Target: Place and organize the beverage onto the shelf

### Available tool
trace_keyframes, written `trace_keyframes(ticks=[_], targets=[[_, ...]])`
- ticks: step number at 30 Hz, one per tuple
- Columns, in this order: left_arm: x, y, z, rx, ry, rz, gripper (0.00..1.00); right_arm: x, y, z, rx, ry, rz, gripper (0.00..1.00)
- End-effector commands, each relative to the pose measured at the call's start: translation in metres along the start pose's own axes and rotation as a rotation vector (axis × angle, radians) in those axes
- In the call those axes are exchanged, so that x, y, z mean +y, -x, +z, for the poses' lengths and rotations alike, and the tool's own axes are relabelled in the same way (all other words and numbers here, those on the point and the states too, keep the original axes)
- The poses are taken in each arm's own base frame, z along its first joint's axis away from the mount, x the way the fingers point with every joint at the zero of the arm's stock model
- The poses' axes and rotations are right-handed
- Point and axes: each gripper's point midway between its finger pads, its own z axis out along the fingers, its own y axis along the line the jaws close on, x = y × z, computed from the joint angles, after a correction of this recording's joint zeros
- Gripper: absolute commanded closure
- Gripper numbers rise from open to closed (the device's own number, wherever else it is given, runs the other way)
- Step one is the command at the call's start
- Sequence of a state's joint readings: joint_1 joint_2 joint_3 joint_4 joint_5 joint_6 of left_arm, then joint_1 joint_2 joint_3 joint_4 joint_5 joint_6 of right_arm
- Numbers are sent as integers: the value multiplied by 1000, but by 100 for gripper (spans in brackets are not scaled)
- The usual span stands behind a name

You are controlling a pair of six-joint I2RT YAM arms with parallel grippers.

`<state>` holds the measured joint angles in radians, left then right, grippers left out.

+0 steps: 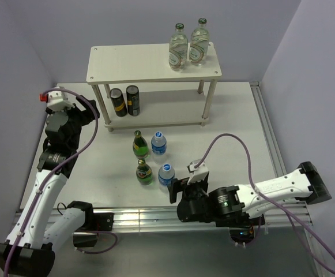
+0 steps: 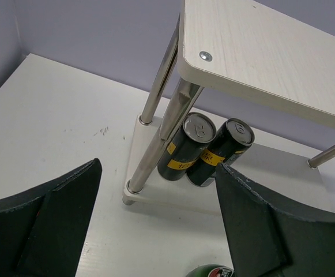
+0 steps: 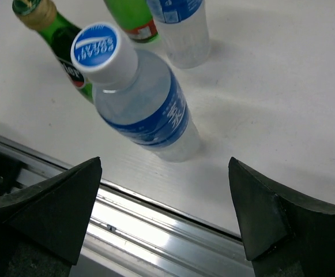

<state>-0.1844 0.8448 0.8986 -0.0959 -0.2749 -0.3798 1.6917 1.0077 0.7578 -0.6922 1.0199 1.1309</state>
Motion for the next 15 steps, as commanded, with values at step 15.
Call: trace_keyframes(ticks=[15], targets=[[-10,18,-10,-29,-59,35,9,16,-28,54,-82,18,1,0]])
